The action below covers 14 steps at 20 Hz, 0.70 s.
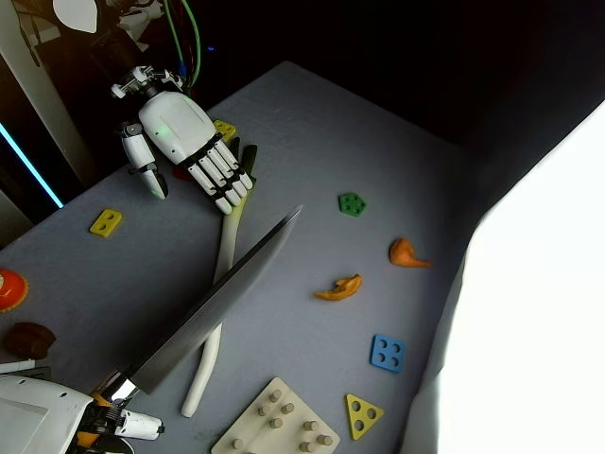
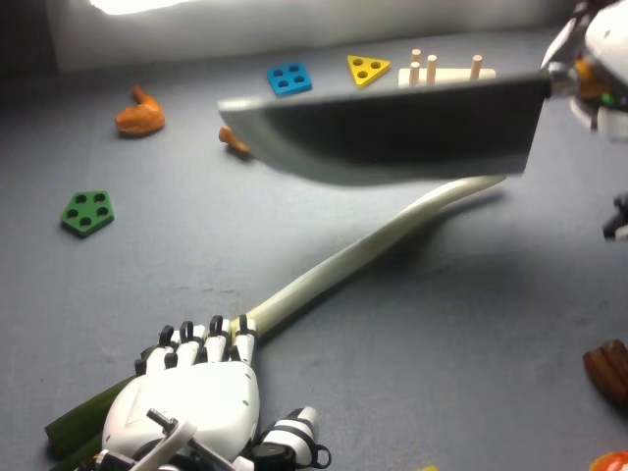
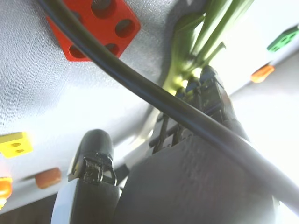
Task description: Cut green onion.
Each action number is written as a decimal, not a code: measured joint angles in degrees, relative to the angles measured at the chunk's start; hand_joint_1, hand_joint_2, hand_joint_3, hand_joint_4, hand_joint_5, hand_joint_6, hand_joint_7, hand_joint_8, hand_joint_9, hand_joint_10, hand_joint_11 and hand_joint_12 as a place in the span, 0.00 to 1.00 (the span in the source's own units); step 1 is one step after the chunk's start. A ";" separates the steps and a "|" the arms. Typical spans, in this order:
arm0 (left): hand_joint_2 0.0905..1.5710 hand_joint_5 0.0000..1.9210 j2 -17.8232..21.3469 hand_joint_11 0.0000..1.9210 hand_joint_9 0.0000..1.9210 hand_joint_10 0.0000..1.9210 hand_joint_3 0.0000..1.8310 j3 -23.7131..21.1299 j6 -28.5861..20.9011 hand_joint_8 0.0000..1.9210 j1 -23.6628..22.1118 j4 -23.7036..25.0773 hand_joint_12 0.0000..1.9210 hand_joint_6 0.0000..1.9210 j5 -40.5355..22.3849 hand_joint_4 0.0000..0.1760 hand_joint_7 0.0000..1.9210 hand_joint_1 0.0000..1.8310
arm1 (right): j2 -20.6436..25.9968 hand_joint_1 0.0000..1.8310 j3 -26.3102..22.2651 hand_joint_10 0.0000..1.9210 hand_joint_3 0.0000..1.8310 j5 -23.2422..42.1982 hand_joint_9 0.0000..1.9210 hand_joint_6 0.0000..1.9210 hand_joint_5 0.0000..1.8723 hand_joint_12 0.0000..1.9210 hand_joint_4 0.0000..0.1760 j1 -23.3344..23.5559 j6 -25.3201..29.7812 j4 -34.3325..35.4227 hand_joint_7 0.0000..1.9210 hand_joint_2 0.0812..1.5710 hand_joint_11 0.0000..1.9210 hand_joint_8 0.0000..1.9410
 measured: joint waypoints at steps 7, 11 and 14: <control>0.88 0.03 0.00 0.00 0.01 0.00 0.00 0.00 0.00 0.00 0.00 0.04 0.00 0.00 0.09 0.00 0.03 0.05 | -0.61 0.84 7.15 1.00 0.16 4.35 0.83 1.00 0.69 1.00 1.00 2.01 6.38 -4.90 0.78 0.65 0.87 1.00; 0.87 0.03 0.00 0.00 0.00 0.00 0.00 0.00 0.02 0.00 0.00 0.20 0.00 0.00 0.02 0.00 0.01 0.06 | -2.99 0.83 13.51 1.00 0.15 3.80 0.82 1.00 0.63 1.00 1.00 2.01 12.94 -11.32 0.78 0.65 0.87 1.00; 0.88 0.02 0.02 0.00 0.00 0.00 0.00 0.00 0.00 0.00 -0.50 -0.04 0.00 0.00 -0.09 0.00 0.01 0.03 | -5.05 0.83 20.37 1.00 0.15 2.29 0.84 1.00 0.70 1.00 1.00 2.10 23.76 -17.00 0.80 0.65 0.88 1.00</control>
